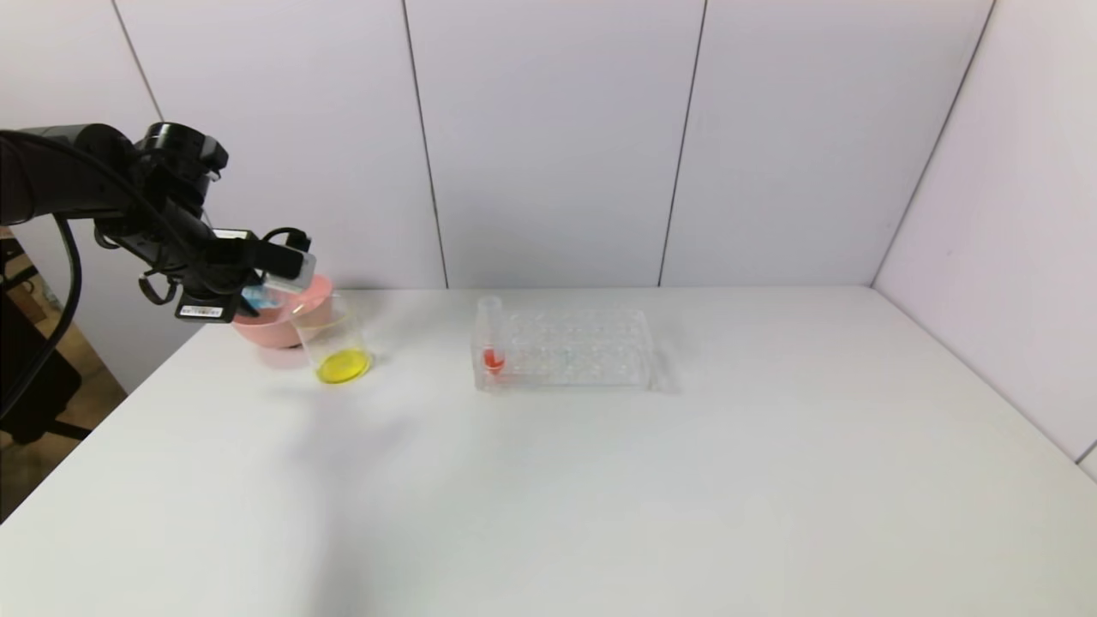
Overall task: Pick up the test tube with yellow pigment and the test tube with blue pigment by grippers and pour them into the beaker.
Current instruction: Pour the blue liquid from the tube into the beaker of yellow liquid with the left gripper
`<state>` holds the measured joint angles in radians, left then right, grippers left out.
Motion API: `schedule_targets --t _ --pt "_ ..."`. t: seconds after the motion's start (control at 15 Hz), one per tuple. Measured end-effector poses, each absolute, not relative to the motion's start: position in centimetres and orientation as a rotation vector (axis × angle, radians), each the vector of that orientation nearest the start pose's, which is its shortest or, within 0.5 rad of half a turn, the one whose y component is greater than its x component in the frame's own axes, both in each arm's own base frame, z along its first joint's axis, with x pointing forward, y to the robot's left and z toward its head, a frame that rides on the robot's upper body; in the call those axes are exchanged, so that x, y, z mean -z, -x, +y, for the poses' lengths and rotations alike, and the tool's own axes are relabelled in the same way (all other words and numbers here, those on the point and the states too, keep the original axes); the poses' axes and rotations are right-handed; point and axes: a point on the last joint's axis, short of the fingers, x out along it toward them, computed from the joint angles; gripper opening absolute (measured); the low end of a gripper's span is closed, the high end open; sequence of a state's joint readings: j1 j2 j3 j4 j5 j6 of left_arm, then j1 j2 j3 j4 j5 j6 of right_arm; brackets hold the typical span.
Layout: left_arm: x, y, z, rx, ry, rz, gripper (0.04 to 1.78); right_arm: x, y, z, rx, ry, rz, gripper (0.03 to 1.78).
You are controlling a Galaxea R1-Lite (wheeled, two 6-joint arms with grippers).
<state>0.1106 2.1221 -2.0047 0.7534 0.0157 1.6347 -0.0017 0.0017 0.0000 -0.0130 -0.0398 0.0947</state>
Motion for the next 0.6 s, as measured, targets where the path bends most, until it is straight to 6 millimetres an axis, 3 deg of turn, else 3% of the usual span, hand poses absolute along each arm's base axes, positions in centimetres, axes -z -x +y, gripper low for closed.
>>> schedule_targets --t 0.6 --pt "-22.8 -40.7 3.3 0.579 -1.509 0.794 0.45 -7.7 2.3 -0.1 0.041 -0.095 -0.014 1.71"
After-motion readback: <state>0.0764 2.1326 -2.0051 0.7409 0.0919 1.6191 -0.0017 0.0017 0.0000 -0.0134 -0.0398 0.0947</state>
